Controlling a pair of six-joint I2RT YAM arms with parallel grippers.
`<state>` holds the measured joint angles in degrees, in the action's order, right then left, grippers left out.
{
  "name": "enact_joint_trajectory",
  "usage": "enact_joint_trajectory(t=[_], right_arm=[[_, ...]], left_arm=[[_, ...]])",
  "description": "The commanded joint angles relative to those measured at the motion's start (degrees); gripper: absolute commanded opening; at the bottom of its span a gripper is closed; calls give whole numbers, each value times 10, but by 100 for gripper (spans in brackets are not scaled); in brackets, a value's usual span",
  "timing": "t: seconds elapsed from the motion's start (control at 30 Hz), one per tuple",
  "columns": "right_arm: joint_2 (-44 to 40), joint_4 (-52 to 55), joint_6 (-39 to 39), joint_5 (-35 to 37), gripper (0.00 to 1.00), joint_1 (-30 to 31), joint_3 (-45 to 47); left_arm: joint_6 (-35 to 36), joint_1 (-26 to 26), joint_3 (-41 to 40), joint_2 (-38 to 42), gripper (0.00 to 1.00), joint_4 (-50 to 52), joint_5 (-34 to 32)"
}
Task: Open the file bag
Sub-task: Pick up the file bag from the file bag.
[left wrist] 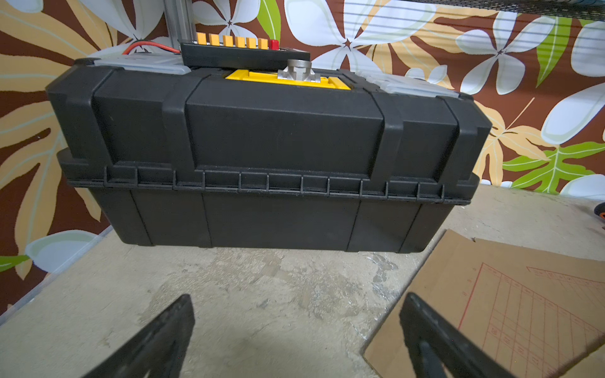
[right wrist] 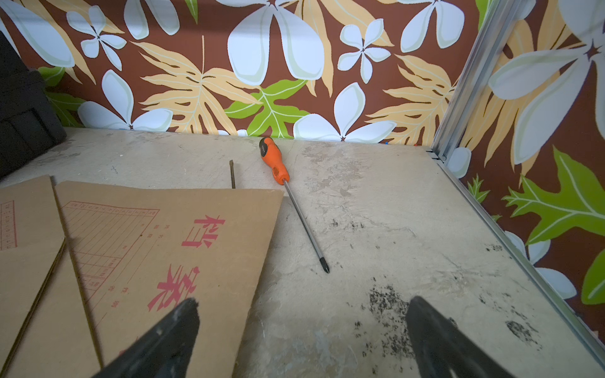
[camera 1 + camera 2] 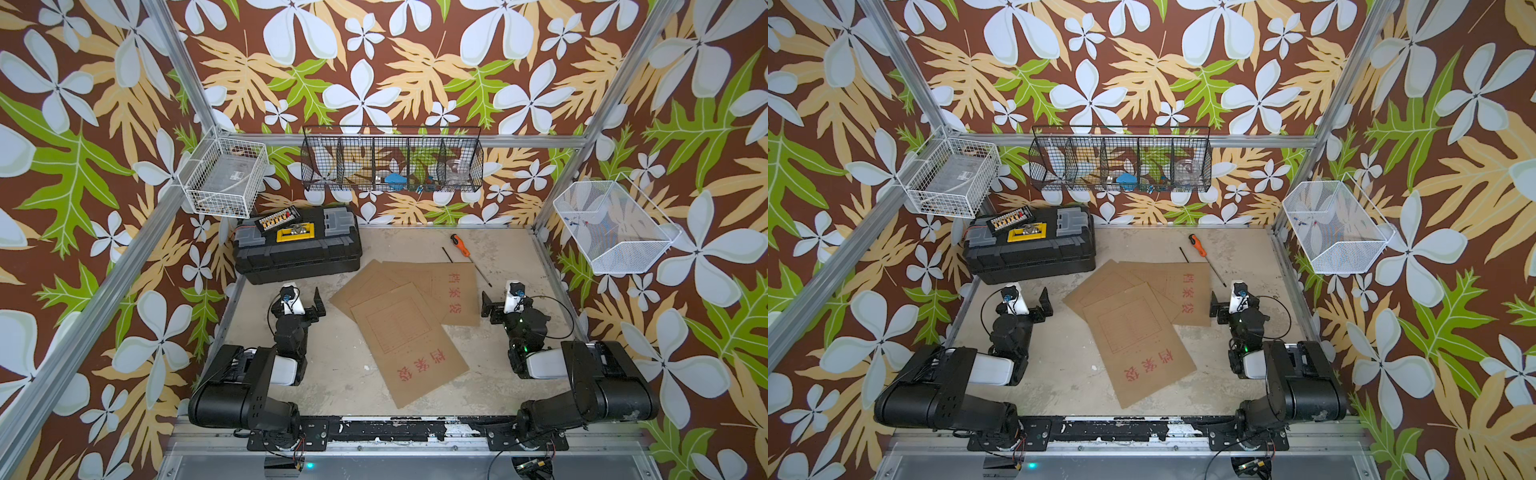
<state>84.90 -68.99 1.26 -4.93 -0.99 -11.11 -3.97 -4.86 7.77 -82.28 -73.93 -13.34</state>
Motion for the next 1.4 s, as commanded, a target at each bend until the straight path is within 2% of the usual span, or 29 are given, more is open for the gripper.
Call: enact_joint_trajectory(t=[0.0,0.07,0.13,0.17,0.23,0.3,0.33,0.4,0.5,0.57,0.67,0.77,0.83,0.93,1.0,1.1,1.23,1.37], right_arm=[[-18,-15,-11,-38,100,0,0],[-59,57,-12,-38,100,4,-19],[-102,142,-5,-16,100,13,-41],[-116,166,-6,-8,100,23,-48],[-146,210,-6,21,100,52,-60],[-167,224,9,16,100,71,-66],[-177,231,20,18,100,79,-71],[-199,259,45,25,100,101,-87],[-234,290,75,36,100,147,-100],[-257,304,105,49,100,184,-99],[-290,316,152,79,100,257,-88],[-313,326,203,120,100,341,-75],[-318,358,249,144,100,386,-78],[-318,419,317,135,100,427,-89],[-319,484,366,132,100,437,-102],[-330,542,386,122,100,438,-104],[-351,608,360,125,100,437,-112],[-349,693,330,93,100,415,-143]], left_arm=[[26,-26,-20,38,100,-24,-37],[44,-62,-23,92,100,18,-99],[13,-106,0,160,100,135,-168],[24,-129,8,183,100,172,-178],[67,-203,14,212,100,186,-280],[58,-249,30,235,100,213,-328],[35,-255,42,247,100,239,-322],[-59,-256,77,285,100,337,-280],[-192,-256,131,315,100,484,-261],[-244,-257,152,324,100,550,-223],[-261,-264,152,343,100,572,-105],[-290,-281,142,364,100,584,-24],[-308,-298,137,379,100,603,-3],[-328,-321,134,394,100,642,8],[-334,-331,132,398,100,667,21],[-336,-337,131,387,100,689,41],[-334,-358,141,341,100,700,68],[-348,-396,159,289,97,720,61]])
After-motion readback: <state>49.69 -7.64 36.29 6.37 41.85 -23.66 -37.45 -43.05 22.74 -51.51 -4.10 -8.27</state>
